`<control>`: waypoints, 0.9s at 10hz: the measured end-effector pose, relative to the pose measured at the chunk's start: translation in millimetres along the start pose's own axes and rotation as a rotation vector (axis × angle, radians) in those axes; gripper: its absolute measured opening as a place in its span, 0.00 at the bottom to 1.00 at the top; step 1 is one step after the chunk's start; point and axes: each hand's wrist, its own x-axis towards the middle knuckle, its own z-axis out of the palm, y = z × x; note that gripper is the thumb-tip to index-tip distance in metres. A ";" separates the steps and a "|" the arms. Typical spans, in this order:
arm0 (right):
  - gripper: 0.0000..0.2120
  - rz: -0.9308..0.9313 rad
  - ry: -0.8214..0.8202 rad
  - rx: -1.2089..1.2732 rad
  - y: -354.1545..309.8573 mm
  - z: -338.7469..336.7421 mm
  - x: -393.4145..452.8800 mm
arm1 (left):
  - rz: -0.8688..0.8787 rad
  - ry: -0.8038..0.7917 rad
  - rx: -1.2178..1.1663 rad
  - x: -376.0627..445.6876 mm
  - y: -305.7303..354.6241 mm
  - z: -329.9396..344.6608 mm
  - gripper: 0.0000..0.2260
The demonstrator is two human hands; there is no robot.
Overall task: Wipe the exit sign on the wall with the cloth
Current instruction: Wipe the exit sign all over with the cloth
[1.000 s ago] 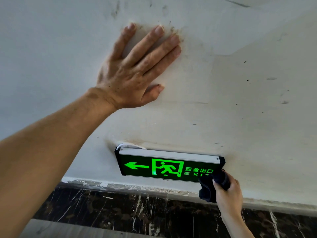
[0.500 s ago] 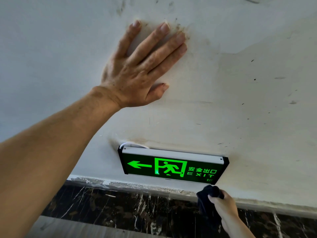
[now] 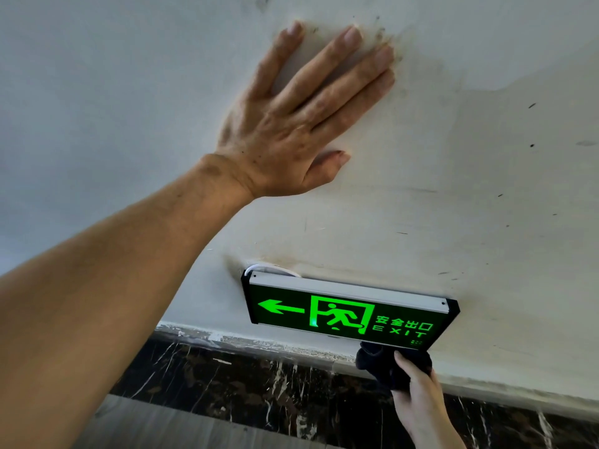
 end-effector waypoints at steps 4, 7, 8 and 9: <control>0.17 0.305 0.177 0.747 -14.3 88.6 -12.8 | 0.000 0.005 -0.089 0.8 2.1 -0.3 0.33; 0.16 0.408 0.056 0.749 -34.8 125.2 -21.1 | -0.020 0.008 -0.105 1.3 2.7 -0.3 0.34; 0.15 0.443 -0.008 0.676 -43.9 146.3 -25.0 | -0.026 -0.002 -0.114 2.4 2.2 -0.4 0.34; 0.15 0.457 -0.031 0.642 -49.3 160.8 -27.4 | -0.035 -0.002 -0.127 3.5 2.6 -1.5 0.34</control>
